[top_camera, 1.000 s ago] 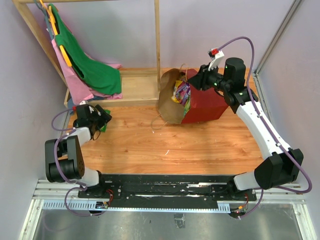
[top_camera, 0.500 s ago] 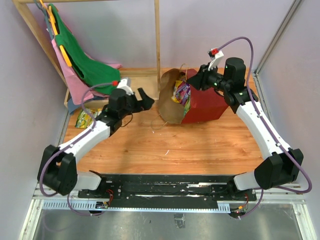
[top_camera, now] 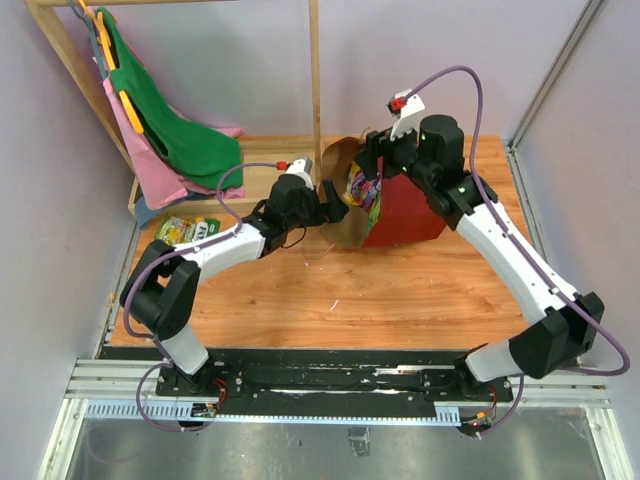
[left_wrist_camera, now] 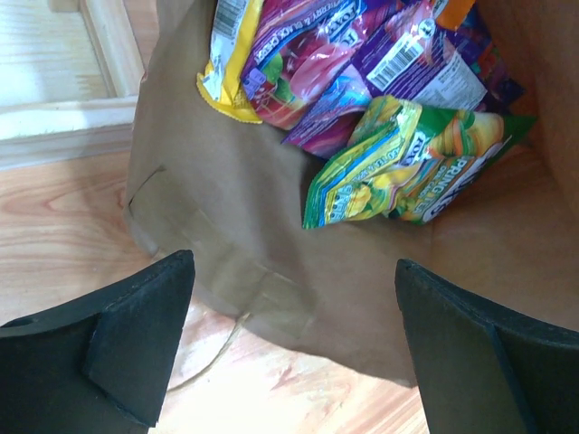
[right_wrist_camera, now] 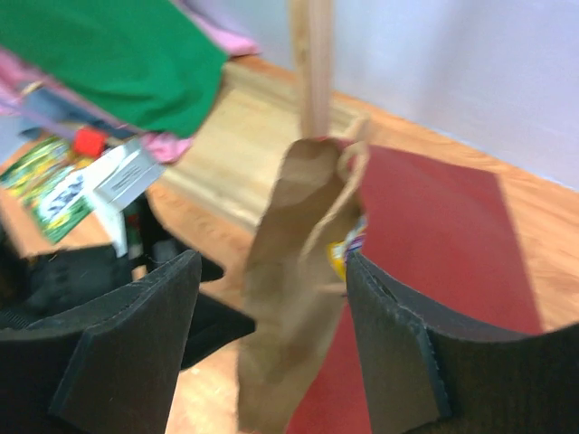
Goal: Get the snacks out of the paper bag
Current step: Take out the snack from the paper bag.
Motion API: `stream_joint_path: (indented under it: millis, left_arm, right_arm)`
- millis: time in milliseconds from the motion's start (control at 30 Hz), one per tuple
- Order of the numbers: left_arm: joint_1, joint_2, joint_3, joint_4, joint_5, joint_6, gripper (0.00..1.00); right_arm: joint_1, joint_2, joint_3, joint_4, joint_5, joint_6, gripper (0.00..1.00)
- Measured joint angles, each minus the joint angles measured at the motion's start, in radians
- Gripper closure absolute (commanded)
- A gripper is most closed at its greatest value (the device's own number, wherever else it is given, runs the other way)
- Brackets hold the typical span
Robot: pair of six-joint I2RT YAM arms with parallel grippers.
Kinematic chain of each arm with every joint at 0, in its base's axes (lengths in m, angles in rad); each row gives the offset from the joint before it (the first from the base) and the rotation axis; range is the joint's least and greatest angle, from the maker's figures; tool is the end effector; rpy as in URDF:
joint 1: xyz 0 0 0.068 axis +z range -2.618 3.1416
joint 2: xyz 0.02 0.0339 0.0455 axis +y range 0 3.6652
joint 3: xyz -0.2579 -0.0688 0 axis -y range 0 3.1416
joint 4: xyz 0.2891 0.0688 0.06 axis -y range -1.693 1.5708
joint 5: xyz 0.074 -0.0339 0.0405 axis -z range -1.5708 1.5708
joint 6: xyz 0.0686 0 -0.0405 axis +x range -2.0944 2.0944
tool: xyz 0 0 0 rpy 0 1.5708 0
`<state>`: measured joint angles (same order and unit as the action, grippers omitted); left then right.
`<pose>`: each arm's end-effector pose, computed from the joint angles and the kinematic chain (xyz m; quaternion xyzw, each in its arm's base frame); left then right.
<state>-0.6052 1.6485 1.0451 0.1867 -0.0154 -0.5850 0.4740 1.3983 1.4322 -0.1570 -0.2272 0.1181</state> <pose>0.3645 -0.2509 0.1983 0.0043 0.8381 -0.3005 0.4554 0.3510 0.1974 0.4200 -0.2057 0.7194 0.2732 0.6046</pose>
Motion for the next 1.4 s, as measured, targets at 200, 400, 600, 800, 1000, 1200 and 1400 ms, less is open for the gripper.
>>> stream_joint_path:
  millis: [200, 400, 600, 800, 1000, 1200, 1400]
  left_arm:
    - [-0.002, 0.045, 0.017, 0.042, 0.002, -0.024, 0.04]
    - [-0.014, 0.118, 0.067, 0.063, 0.006, -0.039, 0.04]
    - [-0.024, 0.247, 0.196, 0.075, 0.03, -0.054, 0.04]
    - [-0.026, 0.377, 0.33, 0.081, 0.027, -0.057, 0.04]
    - [-0.026, 0.483, 0.437, 0.086, -0.025, -0.068, 0.03]
    - [-0.026, 0.533, 0.477, 0.122, -0.063, -0.087, 0.08]
    - [-0.026, 0.561, 0.486, 0.168, -0.068, -0.103, 0.28]
  right_arm:
    - [0.002, 0.106, 0.108, -0.039, 0.179, -0.045, 0.55]
    - [0.002, 0.154, 0.125, -0.054, 0.188, -0.062, 0.99]
    - [0.002, 0.157, 0.127, -0.047, 0.173, -0.061, 0.99]
    - [0.002, 0.065, 0.038, -0.02, 0.167, -0.048, 0.99]
    - [0.002, 0.056, 0.037, -0.019, 0.156, -0.048, 0.99]
    - [0.002, 0.056, 0.021, 0.001, 0.129, -0.047, 0.99]
    - [0.002, 0.056, 0.012, 0.013, 0.11, -0.043, 0.99]
